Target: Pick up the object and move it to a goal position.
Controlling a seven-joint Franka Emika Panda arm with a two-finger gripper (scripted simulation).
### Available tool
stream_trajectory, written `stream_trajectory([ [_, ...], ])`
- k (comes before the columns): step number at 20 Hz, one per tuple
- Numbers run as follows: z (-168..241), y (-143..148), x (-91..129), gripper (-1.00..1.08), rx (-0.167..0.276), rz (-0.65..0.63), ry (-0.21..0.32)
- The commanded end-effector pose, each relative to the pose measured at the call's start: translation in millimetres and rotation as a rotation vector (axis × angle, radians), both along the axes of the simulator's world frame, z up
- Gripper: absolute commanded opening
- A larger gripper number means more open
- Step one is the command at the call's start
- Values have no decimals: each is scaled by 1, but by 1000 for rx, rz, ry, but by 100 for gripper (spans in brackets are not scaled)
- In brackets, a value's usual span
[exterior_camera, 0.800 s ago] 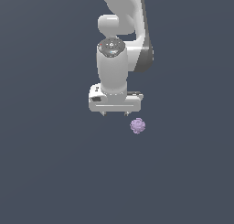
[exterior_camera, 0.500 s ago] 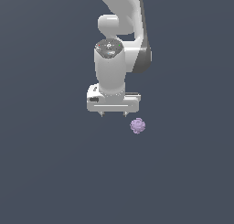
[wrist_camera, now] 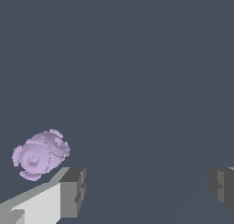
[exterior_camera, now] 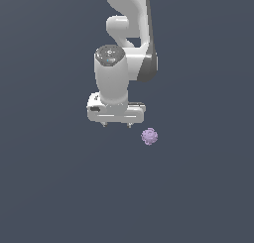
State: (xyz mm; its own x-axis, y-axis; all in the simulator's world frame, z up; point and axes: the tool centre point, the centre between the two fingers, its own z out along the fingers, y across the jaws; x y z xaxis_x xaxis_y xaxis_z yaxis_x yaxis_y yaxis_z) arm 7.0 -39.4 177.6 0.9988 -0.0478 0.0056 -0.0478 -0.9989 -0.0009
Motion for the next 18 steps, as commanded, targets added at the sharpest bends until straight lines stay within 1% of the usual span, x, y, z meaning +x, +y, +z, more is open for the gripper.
stream_trajectory([
  [1,-3,4,0,100,-1,16,1],
  [4,-10,16,-1,100,-3,63,2],
  [7,-22,35,-2,100,-6,137,3],
  [14,-61,103,-13,100,-9,396,6],
  [18,-77,133,-21,100,-6,511,6],
])
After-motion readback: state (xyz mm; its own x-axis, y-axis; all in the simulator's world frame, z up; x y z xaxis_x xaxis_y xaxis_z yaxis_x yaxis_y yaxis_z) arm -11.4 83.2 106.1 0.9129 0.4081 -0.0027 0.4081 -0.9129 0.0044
